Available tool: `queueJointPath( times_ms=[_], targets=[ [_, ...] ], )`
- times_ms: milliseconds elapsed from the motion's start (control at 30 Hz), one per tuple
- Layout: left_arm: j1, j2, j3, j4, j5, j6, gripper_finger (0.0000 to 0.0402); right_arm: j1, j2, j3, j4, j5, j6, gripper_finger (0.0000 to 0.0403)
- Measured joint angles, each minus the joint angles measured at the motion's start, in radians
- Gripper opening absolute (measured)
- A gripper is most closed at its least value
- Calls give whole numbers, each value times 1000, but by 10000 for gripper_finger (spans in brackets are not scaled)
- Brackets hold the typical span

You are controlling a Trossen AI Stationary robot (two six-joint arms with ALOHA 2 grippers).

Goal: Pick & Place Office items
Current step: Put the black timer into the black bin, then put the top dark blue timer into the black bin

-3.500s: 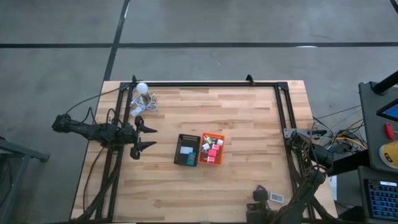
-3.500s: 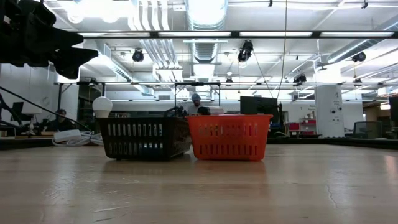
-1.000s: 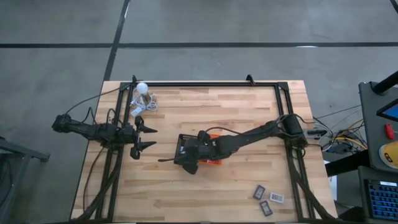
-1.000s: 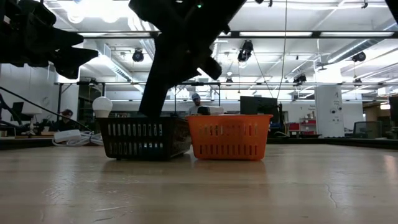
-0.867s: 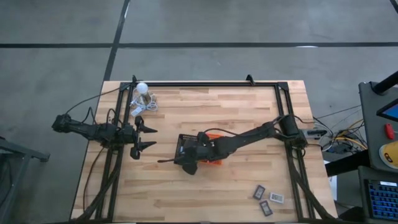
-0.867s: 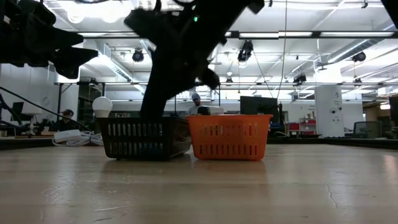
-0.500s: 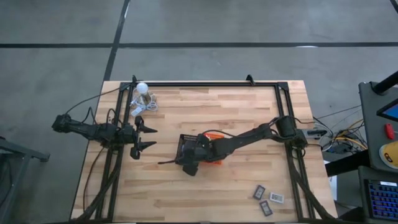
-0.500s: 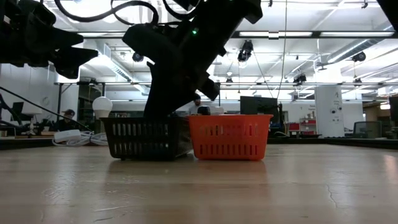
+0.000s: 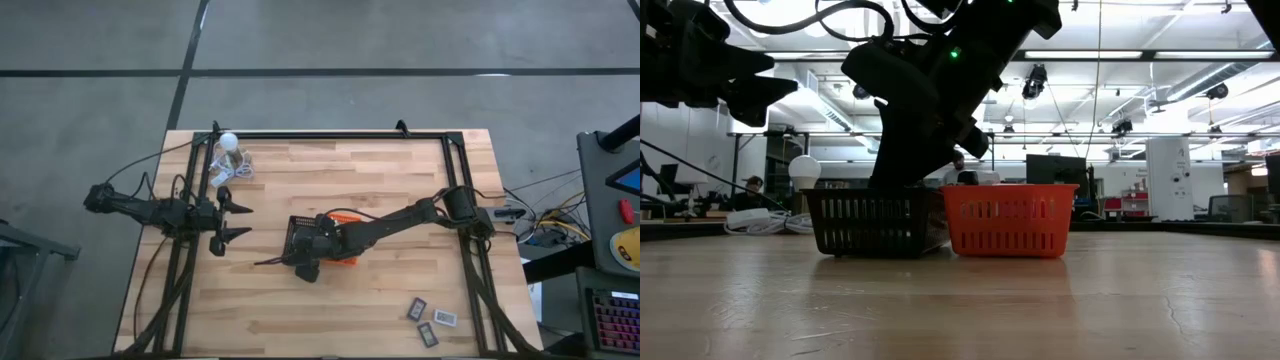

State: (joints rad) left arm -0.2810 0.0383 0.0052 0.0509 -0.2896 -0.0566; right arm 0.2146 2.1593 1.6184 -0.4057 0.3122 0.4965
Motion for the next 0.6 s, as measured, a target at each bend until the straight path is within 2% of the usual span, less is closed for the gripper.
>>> queueJointPath(
  times_ms=[600],
  targets=[
    [0, 0, 0, 0, 0, 0, 252, 0, -2, 0, 23, 0, 0, 146]
  ],
)
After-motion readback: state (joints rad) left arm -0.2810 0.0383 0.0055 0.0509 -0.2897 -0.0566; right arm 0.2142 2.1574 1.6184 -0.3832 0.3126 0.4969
